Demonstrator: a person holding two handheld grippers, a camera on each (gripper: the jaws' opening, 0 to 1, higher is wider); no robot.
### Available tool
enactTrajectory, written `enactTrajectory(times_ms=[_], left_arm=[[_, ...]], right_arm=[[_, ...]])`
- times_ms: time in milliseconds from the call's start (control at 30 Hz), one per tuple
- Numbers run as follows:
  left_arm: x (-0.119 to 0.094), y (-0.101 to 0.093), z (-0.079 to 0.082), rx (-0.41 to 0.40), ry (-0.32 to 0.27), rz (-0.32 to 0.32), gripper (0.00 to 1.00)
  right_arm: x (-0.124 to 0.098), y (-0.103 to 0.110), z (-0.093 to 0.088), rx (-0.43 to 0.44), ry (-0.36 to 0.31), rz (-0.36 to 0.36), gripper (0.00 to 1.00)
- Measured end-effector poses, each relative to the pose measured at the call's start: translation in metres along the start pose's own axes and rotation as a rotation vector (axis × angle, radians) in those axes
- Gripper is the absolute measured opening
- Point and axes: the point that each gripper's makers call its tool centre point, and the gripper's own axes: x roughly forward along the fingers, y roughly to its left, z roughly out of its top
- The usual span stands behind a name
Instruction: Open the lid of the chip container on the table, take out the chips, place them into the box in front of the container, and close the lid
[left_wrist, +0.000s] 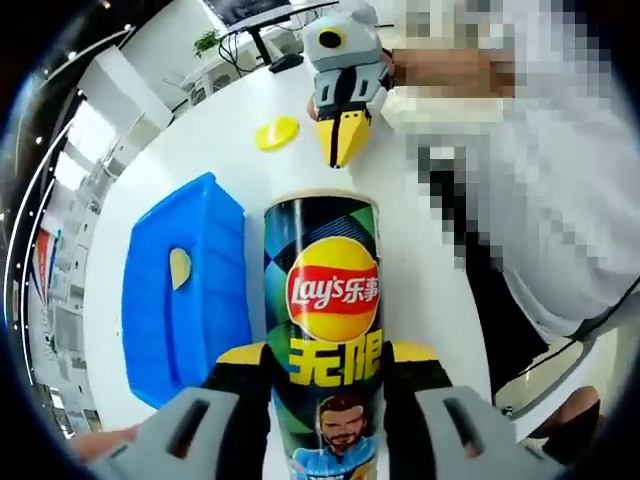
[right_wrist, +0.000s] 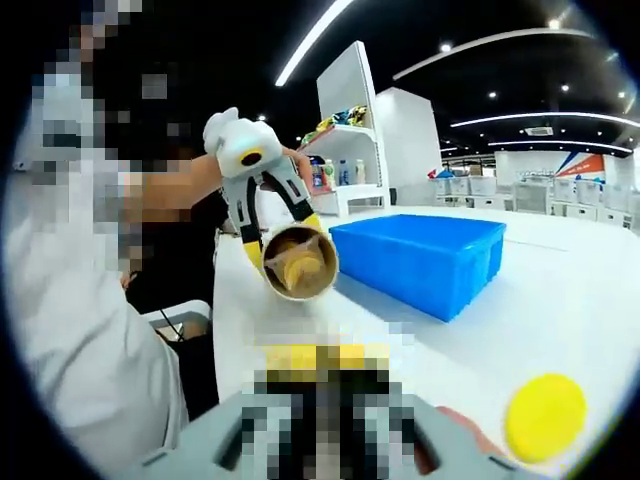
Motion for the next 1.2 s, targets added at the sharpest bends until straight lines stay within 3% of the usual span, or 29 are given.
enactTrajectory(times_ms=[333,400,600,800,900,967,1000,1033,1067,1133,1167,1200], left_arm=[[-0.028,0.017,0.015,-0.085,-0.162,0.107,0.43],[-0.035,0.018,0.016,-0.096,-0.187,0.095,0.43],[-0.053,0.030,0.023,-0.139,-0.261,0.141,0.42],[-0.076,0.044,0.043,-0.160,-0.401,0.239,0.42],[-0.084,0.053,0.058,-0.174,-0.513,0.294,0.43],[-0.088,0.056,0.063,-0.216,-0.563,0.314,0.43],[-0.090,0.056,0.068,-0.230,-0.618,0.303,0.43],[-0.090,0.056,0.068,-0.249,-0.623,0.298,0.43],[-0.092,0.058,0.072,-0.265,-0.665,0.308,0.43],[-0.089,0.057,0.070,-0.268,-0.658,0.310,0.43],[-0.091,0.061,0.073,-0.275,-0.690,0.350,0.42],[-0.089,0.059,0.073,-0.275,-0.693,0.351,0.42]], right_arm=[[-0.003,0.004,0.003,0.011,-0.020,-0.012,0.03],[-0.004,0.006,0.002,0.008,-0.011,-0.012,0.03],[-0.009,0.009,0.001,0.003,-0.002,-0.018,0.03],[-0.016,0.009,0.006,-0.019,0.001,-0.027,0.03],[-0.018,0.005,0.009,-0.024,-0.009,-0.037,0.03],[-0.019,0.003,0.010,-0.026,-0.014,-0.040,0.03],[-0.019,0.003,0.010,-0.028,-0.015,-0.039,0.04],[-0.019,0.003,0.011,-0.029,-0.016,-0.038,0.04],[-0.019,0.003,0.011,-0.030,-0.016,-0.038,0.04],[-0.020,0.004,0.011,-0.035,-0.013,-0.037,0.04],[-0.021,0.004,0.011,-0.037,-0.012,-0.037,0.05],[-0.022,0.004,0.011,-0.039,-0.011,-0.037,0.05]])
